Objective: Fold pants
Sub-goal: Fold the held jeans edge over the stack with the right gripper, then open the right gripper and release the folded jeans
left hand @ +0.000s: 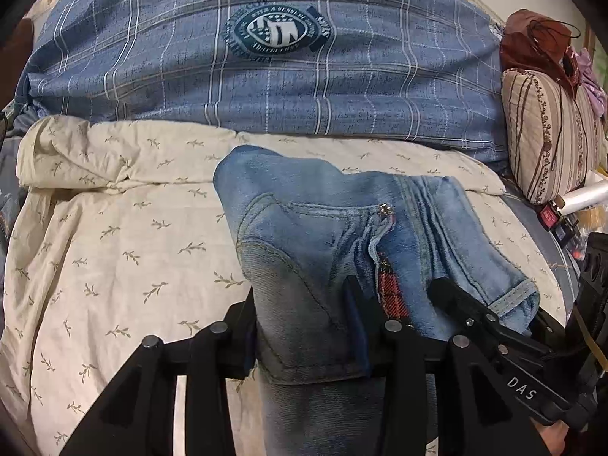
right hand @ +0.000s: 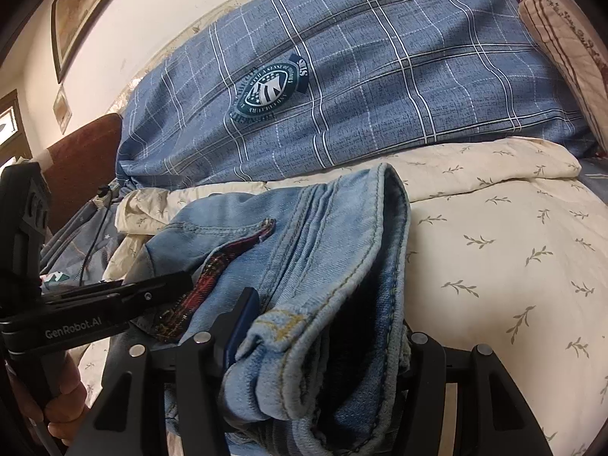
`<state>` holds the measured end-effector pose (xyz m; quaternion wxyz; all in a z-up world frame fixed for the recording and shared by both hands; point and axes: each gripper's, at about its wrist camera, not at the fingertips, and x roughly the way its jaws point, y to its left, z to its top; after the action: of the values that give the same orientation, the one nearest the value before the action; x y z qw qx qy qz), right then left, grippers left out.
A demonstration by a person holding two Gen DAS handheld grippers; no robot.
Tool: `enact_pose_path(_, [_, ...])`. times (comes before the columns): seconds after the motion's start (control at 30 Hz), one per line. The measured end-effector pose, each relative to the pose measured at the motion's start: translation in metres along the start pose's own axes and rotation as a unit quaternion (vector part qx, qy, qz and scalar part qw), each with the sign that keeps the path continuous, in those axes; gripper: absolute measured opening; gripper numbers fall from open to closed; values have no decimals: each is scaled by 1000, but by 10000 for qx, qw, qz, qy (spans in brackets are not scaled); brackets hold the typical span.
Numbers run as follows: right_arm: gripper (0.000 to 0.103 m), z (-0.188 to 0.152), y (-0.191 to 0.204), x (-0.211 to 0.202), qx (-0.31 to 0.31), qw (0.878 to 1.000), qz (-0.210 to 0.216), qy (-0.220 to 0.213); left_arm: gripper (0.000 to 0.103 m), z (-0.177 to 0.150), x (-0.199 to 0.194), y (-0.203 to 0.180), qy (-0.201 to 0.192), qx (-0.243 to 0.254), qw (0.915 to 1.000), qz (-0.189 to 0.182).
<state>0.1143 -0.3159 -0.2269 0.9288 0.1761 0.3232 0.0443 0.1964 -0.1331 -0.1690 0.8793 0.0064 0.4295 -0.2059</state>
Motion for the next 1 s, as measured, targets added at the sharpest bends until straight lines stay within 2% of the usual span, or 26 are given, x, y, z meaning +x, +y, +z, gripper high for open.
enact_pose_path(0.2, [62, -3, -5, 3, 80, 9998, -97, 161, 56, -4, 4, 3, 72, -37, 9999, 121])
enact_pose_path(0.3, [63, -6, -7, 4, 115, 9996, -138, 220, 64, -7, 6, 2, 76, 1, 9996, 258])
enact_pose_path(0.37, [66, -7, -8, 5, 118, 9994, -185, 260, 73, -9, 8, 3, 71, -17, 9994, 352])
enact_pose_path(0.43, [68, -7, -9, 5, 146, 9992, -244, 290, 79, -10, 9, 3, 19, 48, 9985, 554])
enact_pose_path(0.53, [69, -8, -8, 0, 92, 9990, -346, 285, 82, -12, 8, 2, -55, 170, 9975, 689])
enact_pose_path(0.73, [69, -6, -2, -13, -147, 9984, -537, 84, 89, -12, 11, 8, -91, 102, 9969, 778])
enact_pose_path(0.87, [71, -8, -6, -7, -162, 9979, -588, 211, 94, -12, 13, 8, -116, 101, 9965, 819])
enact_pose_path(1.0, [79, -11, -16, 1, 74, 9977, -562, 381, 96, -14, 16, 10, -101, 35, 9965, 828])
